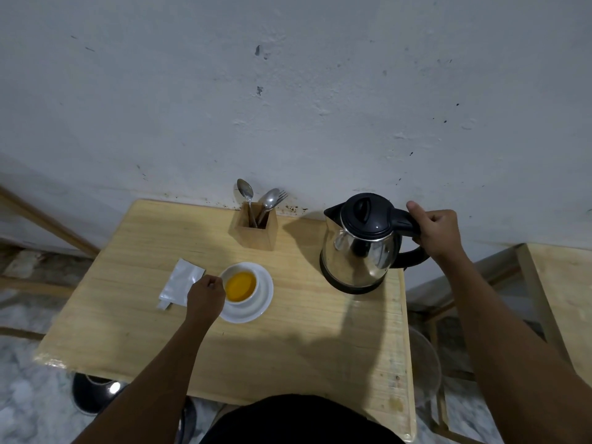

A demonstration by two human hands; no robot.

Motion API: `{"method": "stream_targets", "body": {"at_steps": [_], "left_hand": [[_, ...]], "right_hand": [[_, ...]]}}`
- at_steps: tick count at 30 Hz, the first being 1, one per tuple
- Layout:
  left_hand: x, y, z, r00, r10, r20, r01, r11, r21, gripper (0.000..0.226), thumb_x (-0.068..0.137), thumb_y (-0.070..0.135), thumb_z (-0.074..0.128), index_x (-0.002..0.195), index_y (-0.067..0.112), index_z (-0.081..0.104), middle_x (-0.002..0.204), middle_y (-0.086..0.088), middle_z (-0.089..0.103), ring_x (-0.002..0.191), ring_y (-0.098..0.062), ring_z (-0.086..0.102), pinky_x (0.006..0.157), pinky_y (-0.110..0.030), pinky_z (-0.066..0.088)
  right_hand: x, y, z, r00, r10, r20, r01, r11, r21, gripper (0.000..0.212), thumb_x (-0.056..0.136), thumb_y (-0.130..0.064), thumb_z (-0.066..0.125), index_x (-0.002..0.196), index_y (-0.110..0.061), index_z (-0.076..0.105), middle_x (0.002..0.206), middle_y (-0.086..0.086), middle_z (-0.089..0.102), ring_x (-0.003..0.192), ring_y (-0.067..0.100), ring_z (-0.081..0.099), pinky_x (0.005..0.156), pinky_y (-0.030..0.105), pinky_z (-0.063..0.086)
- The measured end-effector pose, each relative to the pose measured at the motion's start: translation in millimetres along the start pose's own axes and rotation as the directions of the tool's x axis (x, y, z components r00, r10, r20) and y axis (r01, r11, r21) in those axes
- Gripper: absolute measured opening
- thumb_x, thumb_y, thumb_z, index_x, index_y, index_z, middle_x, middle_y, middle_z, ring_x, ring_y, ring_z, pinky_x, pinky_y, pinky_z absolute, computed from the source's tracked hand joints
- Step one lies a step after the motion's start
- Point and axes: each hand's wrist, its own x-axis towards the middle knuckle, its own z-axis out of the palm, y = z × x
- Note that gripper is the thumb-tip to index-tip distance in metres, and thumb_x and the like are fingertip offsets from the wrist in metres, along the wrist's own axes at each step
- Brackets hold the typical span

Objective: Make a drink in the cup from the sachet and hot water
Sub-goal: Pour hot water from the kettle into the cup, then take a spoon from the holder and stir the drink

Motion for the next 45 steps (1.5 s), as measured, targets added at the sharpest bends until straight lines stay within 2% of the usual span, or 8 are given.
{"method": "stream_targets", "body": {"at_steps": [4,11,15,19,23,29,37,45], "left_hand": [[-2.0,1.3,-1.1,1.0,-0.002,0.015,0.002,1.0,0.002,0.027,0.094,0.01,0.045,0.084,-0.006,0.063,0.077,-0.018,0.064,0.075,-0.029,0.057,0.071,-0.034,0.041],[-1.4,5.0,-8.4,0.997,-0.006,0.072,0.006,1.0,-0.005,0.026,0.094,0.012,0.046,0.073,0.002,0.059,0.069,-0.009,0.06,0.073,-0.025,0.055,0.071,-0.033,0.04],[4.9,4.2,-16.8,0.989,-0.026,0.148,0.026,1.0,0.002,0.032,0.093,0.015,0.049,0.063,0.009,0.054,0.065,-0.008,0.059,0.072,-0.027,0.058,0.071,-0.037,0.046],[19.0,0.5,-28.6,0.958,-0.022,0.286,0.021,1.0,0.005,0.024,0.092,0.016,0.051,0.084,-0.002,0.065,0.082,-0.018,0.069,0.077,-0.031,0.066,0.072,-0.038,0.051],[27.1,3.4,-37.9,0.911,-0.018,0.413,0.034,0.999,-0.031,0.02,0.092,0.016,0.054,0.094,0.002,0.067,0.08,-0.01,0.067,0.067,-0.021,0.062,0.06,-0.027,0.048],[46.7,-5.8,-51.7,0.831,0.003,0.556,0.014,1.0,-0.028,0.014,0.089,0.021,0.057,0.096,0.018,0.068,0.09,-0.011,0.07,0.077,-0.022,0.066,0.067,-0.03,0.054],[62.5,-14.8,-56.0,0.727,0.128,0.675,-0.146,0.989,-0.031,0.026,0.09,0.008,0.054,0.114,0.005,0.064,0.11,-0.02,0.068,0.078,-0.022,0.062,0.071,-0.033,0.052],[70.6,-25.1,-51.2,0.727,0.254,0.638,-0.306,0.952,-0.03,0.024,0.09,0.012,0.056,0.112,0.009,0.064,0.109,-0.01,0.069,0.082,-0.015,0.058,0.07,-0.023,0.047]], "right_hand": [[-4.2,3.1,1.2,0.995,-0.071,-0.063,0.063,0.99,-0.13,0.072,0.087,-0.06,0.049,0.042,-0.003,0.042,0.04,0.016,0.039,0.041,0.022,0.037,0.051,0.03,0.031],[-36.9,-15.0,28.3,0.894,-0.107,-0.434,-0.043,0.946,-0.322,0.031,0.094,-0.043,0.047,0.097,-0.02,0.068,0.098,0.0,0.064,0.085,0.016,0.058,0.076,0.035,0.048],[-56.2,-43.3,69.5,0.795,-0.423,-0.435,0.204,0.862,-0.464,0.019,0.088,-0.026,0.062,0.1,-0.014,0.069,0.106,0.008,0.06,0.101,0.023,0.054,0.099,0.046,0.039],[-71.8,-84.8,135.8,0.715,-0.673,-0.19,0.595,0.729,-0.339,0.013,0.085,-0.011,0.064,0.095,-0.01,0.072,0.092,0.005,0.066,0.088,0.019,0.059,0.082,0.031,0.046],[-68.8,-105.1,201.5,0.95,-0.19,0.246,0.253,0.934,-0.254,0.012,0.089,-0.032,0.058,0.095,-0.029,0.068,0.084,-0.015,0.063,0.073,0.002,0.057,0.06,0.019,0.039],[-19.5,-97.4,283.3,0.93,0.19,0.314,-0.017,0.876,-0.481,0.027,0.089,-0.036,0.049,0.065,-0.028,0.06,0.065,-0.009,0.059,0.073,0.019,0.061,0.057,0.027,0.043],[19.2,-78.8,333.7,0.925,0.276,0.262,-0.012,0.71,-0.704,0.027,0.092,-0.034,0.052,0.089,-0.009,0.059,0.067,0.002,0.054,0.063,0.021,0.053,0.056,0.027,0.039],[18.8,-74.9,342.1,0.947,0.242,0.212,-0.041,0.743,-0.668,0.032,0.093,-0.036,0.054,0.082,-0.011,0.072,0.07,0.006,0.068,0.065,0.023,0.064,0.054,0.026,0.047]]}}
